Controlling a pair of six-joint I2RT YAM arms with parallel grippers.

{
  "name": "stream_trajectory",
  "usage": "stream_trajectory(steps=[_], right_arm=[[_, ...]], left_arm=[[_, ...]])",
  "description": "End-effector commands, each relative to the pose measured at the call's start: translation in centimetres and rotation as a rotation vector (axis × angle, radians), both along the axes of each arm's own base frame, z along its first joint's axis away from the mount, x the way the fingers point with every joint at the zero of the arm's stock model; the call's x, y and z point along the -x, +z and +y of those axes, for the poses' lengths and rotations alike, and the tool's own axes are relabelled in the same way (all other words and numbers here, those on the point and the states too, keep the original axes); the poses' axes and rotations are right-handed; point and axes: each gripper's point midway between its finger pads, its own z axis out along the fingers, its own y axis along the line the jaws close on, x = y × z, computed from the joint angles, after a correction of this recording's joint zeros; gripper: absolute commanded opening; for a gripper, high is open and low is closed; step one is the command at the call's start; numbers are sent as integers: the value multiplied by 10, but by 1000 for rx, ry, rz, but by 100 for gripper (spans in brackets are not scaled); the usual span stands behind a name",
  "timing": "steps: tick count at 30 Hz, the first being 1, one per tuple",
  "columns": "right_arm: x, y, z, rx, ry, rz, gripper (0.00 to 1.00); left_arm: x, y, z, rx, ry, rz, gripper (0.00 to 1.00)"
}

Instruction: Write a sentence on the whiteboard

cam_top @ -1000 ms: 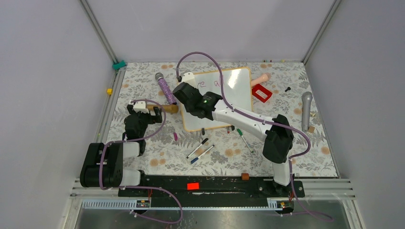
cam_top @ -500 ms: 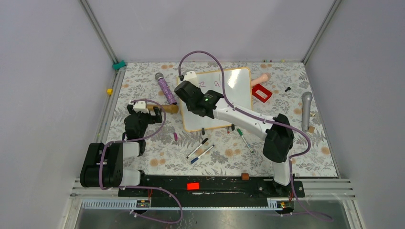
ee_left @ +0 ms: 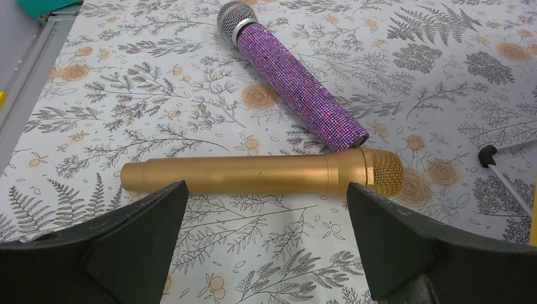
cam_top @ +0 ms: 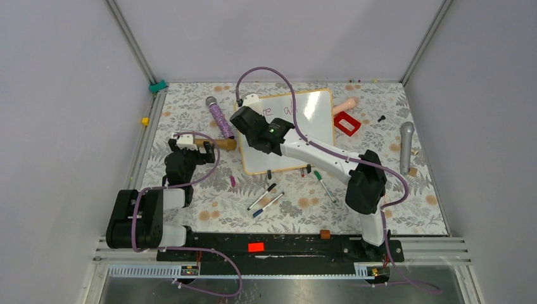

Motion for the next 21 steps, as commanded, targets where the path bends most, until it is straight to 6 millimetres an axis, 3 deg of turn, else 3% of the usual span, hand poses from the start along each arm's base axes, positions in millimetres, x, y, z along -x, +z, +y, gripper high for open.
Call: stream_trajectory(steps=[1, 21], right_arm=[[-7, 13, 5, -41, -5, -7, 0], [2, 6, 12, -38, 41, 51, 0]], left_arm=[[-5, 21, -3, -15, -21, -79, 99], [-5, 21, -3, -15, -22, -78, 99]])
